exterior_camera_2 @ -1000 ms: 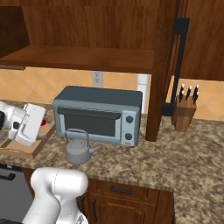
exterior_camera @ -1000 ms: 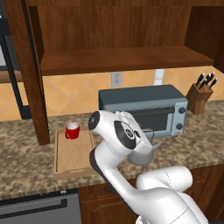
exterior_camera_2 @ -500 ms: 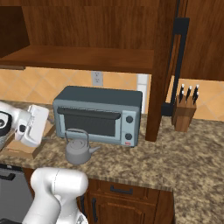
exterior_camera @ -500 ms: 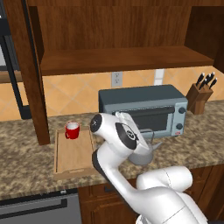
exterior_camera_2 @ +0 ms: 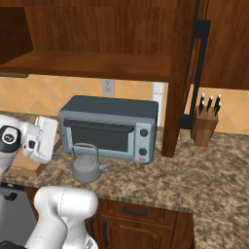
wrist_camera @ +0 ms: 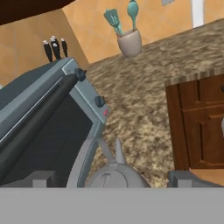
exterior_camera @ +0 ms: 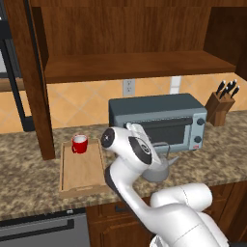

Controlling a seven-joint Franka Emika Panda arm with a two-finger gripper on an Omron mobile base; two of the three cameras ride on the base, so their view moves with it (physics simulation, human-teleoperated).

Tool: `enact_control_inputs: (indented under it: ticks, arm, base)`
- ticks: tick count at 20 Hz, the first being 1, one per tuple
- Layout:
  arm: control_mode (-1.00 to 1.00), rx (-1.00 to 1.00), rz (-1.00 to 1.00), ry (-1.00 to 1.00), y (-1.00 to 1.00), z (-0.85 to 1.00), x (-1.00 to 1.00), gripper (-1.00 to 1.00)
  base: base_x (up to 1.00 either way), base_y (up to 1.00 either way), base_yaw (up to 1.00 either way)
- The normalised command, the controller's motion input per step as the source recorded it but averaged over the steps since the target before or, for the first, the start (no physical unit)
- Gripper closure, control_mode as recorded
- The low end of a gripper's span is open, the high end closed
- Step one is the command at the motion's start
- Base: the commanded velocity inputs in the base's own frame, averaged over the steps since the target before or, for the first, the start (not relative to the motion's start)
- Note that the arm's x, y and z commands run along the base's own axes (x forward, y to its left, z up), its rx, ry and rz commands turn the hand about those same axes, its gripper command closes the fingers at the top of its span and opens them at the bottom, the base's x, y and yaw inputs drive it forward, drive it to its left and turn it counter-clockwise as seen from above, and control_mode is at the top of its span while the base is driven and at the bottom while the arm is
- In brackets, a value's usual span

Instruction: Pick the kettle from the counter and place it on the tray. Then pick the mug from the cabinet and place it on the tray. Then close the cabinet doors.

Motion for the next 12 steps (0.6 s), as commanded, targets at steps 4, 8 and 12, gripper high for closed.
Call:
enact_control_inputs:
  ticks: [4, 8, 12]
  arm:
    - [-1.0, 0.09, 0.06, -0.04, -0.02, -0.18, 0.26, -1.0]
    - [-1.0, 0.13, 0.06, -0.02, -0.04, -0.21, 0.22, -1.0]
    - [-1.0, 0.12, 0.05, -0.05, -0.03, -0.14, 0.18, -1.0]
  base:
    - [0.0, 0.0, 0.0]
    - [0.0, 0.0, 0.0]
    - [0.0, 0.0, 0.0]
